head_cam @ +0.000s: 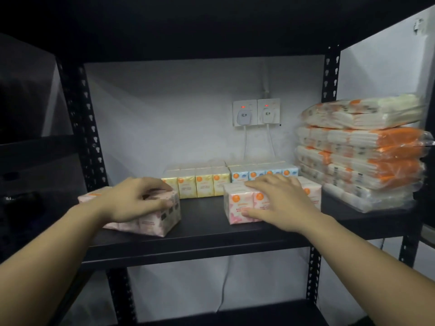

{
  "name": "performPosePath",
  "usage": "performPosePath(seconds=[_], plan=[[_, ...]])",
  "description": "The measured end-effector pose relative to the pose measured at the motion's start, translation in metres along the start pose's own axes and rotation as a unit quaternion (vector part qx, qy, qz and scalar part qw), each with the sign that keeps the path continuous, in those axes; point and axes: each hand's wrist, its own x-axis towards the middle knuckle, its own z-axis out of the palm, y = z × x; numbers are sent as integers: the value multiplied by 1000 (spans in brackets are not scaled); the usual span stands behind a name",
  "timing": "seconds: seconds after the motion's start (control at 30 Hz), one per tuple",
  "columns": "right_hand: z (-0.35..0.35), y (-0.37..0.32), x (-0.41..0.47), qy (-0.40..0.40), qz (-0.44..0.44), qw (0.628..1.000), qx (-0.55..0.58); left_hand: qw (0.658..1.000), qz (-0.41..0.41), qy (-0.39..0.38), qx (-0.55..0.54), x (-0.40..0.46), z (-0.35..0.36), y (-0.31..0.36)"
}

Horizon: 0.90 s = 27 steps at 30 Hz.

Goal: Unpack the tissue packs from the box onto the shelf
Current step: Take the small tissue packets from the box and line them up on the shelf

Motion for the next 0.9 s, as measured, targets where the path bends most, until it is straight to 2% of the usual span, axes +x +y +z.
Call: performPosePath(seconds=[0.17, 0.47, 0.9], plan=[[4, 30, 10, -6, 17, 1000, 7, 999, 1, 49, 11, 16, 25, 16], [18, 56, 41, -17, 3, 1000, -3, 997, -22, 52, 48, 53, 48, 46], [30, 57, 61, -21, -5, 999, -32, 996, -33, 63, 59, 61, 55, 46]])
